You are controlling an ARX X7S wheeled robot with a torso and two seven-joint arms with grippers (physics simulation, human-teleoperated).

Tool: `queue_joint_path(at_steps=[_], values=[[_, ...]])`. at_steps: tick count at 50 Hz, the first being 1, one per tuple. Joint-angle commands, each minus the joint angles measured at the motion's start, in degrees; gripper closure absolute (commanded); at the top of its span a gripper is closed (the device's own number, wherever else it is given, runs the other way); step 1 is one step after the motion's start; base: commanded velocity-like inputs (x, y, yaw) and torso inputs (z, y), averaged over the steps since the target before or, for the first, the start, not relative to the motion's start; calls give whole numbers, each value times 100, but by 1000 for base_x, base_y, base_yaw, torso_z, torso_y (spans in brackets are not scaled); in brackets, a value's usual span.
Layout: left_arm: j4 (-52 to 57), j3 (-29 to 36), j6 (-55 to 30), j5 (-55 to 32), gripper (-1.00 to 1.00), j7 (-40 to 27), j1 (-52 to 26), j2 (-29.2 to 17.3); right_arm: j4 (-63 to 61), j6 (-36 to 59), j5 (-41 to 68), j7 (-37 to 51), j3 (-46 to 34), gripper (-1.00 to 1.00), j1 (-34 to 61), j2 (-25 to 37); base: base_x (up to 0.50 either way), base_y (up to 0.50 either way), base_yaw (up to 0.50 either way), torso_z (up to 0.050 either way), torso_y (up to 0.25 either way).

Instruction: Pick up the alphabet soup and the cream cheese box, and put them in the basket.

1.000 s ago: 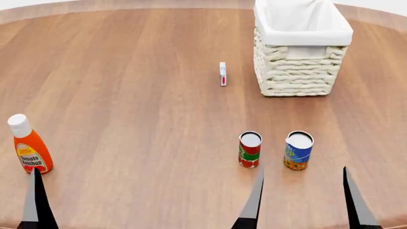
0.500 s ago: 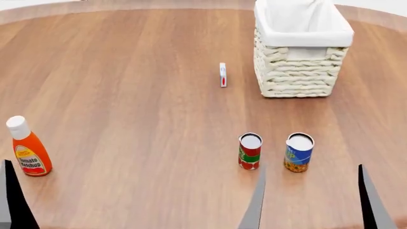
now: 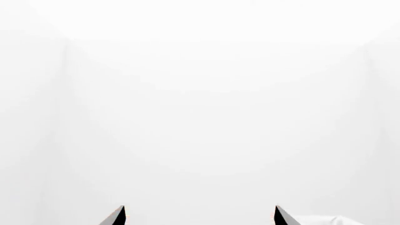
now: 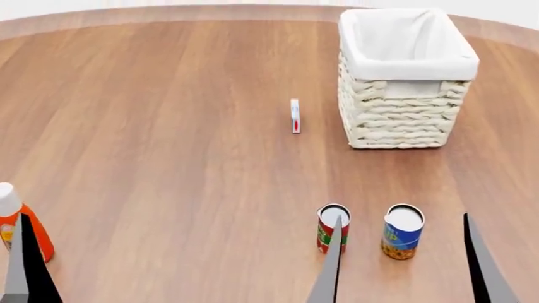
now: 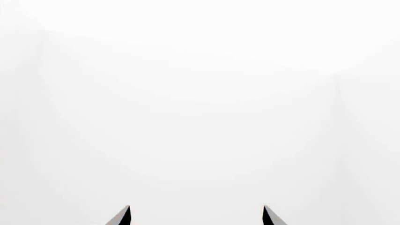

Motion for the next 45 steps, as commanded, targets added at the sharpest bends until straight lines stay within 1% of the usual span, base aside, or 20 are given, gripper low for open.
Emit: queue_joint_path(at_steps=[1,15,17,19,32,36,37,39,40,45], values=[[121,11,-55,-61,-100,-43,29,-105,-168,129,-66,-15,-104,-100,24,76,219,0,0,0,0],[287,-2,-126,-139,-100,-95,72,-220,-426,466,-86,-57,-229,-100,168,117,218,0,0,0,0],[285,11,-76,-132,-100,-98,108,-226,-638,815,-67,-119,-234,-100,294,127,221,0,0,0,0],[319,6,-78,-179,-100,-110,147,-229,-561,657,-86,-90,-240,-100,208,152,221,0,0,0,0],[266,5,-46,-288,-100,-139,198,-294,-514,591,-121,-7,-317,-100,133,163,224,0,0,0,0],[99,-61,240,-365,-100,-159,302,-260,-324,304,-195,59,-397,-100,25,173,224,0,0,0,0],[36,-40,371,-317,-100,-146,369,-251,-397,405,-253,50,-428,-100,56,169,223,0,0,0,0],[-27,-59,579,-300,-100,-146,484,-246,-329,272,-216,151,-343,-100,-26,149,225,0,0,0,0],[-33,-77,569,-334,-100,-167,481,-239,-176,60,-167,196,-315,-100,-109,158,227,0,0,0,0],[10,-72,521,-358,-100,-205,463,-254,-198,13,-173,283,-261,-100,-228,164,225,0,0,0,0]])
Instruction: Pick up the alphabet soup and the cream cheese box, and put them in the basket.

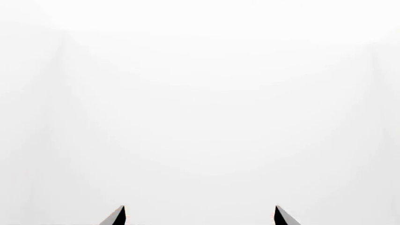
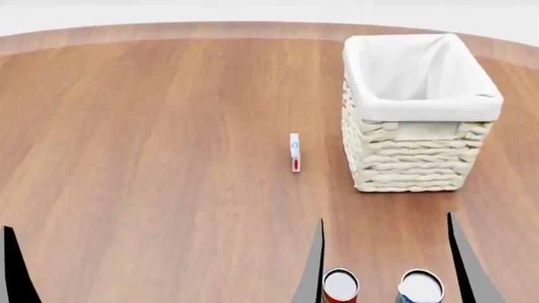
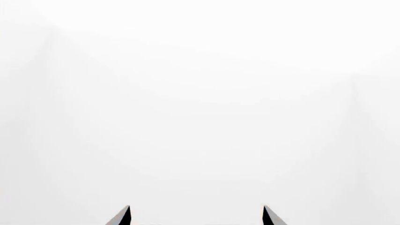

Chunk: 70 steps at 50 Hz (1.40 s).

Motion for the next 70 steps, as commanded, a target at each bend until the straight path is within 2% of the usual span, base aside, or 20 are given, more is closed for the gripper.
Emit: queue_joint_path(at_steps=[1,70], values=[[-135,-22,258,-54,-100,-51,129,-2,155,-306,1,195,64,-100,-232,13,227,0,0,0,0],[-359,214,272,115,-100,-321,46,-208,374,-442,246,423,-11,-100,-206,204,225,0,0,0,0]])
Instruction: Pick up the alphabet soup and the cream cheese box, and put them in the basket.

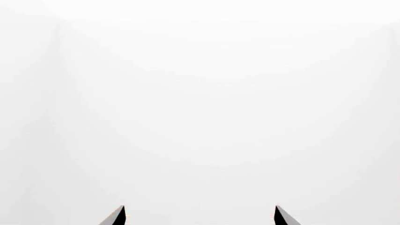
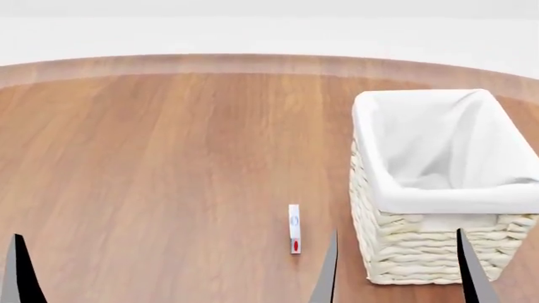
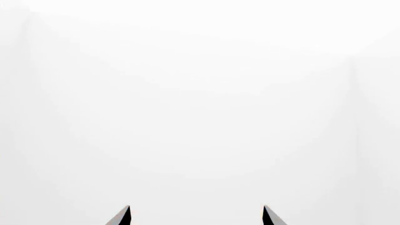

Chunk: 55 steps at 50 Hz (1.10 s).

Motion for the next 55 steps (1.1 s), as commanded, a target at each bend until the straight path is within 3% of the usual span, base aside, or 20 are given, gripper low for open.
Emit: queue_joint_path(at_steps=[1,30,41,55], values=[[23,37,6,-1,-100,-36,16,-35,-51,30,9,34,-9,-100,-19,39,223,0,0,0,0],[-117,117,61,-8,-100,-113,-28,-99,88,-8,47,155,-38,-100,32,73,221,0,0,0,0],[-112,192,-31,115,-100,-168,-54,-118,68,27,120,161,-46,-100,18,113,7,0,0,0,1],[-224,226,80,125,-100,-204,-45,-140,73,13,149,181,-78,-100,4,157,0,0,0,0,-136]])
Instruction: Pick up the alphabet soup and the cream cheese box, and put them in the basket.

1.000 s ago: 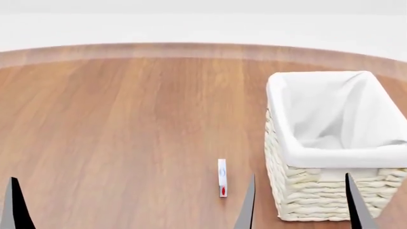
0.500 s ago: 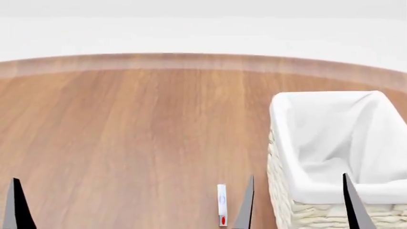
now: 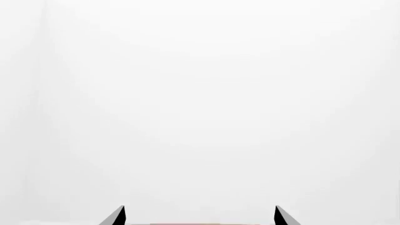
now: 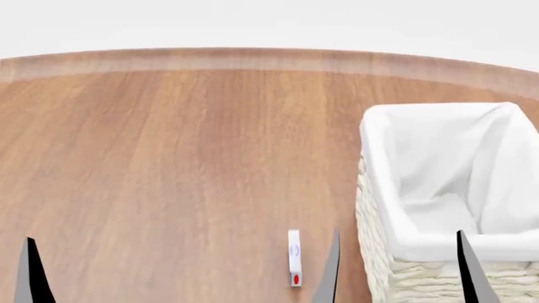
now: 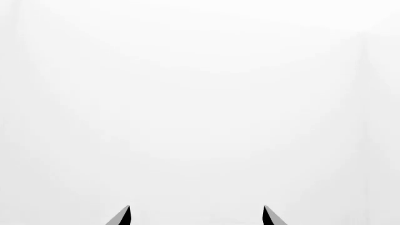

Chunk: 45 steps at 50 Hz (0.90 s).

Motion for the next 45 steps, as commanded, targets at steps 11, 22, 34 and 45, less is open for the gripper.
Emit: queue_joint_path(at_steps=[11,22,34,45], values=[[-79,61,9,25,-100,-65,-39,-41,54,17,49,44,-32,-100,46,47,0,0,0,0,-152],[-90,101,-18,36,-100,-99,-70,-56,99,-4,78,69,-34,-100,62,75,0,0,0,0,-184],[-122,120,11,18,-100,-130,-77,-80,122,-9,90,95,-61,-100,79,96,0,0,0,0,-191],[-148,146,13,21,-100,-159,-86,-102,131,-9,94,125,-79,-100,70,118,0,0,0,0,-191]])
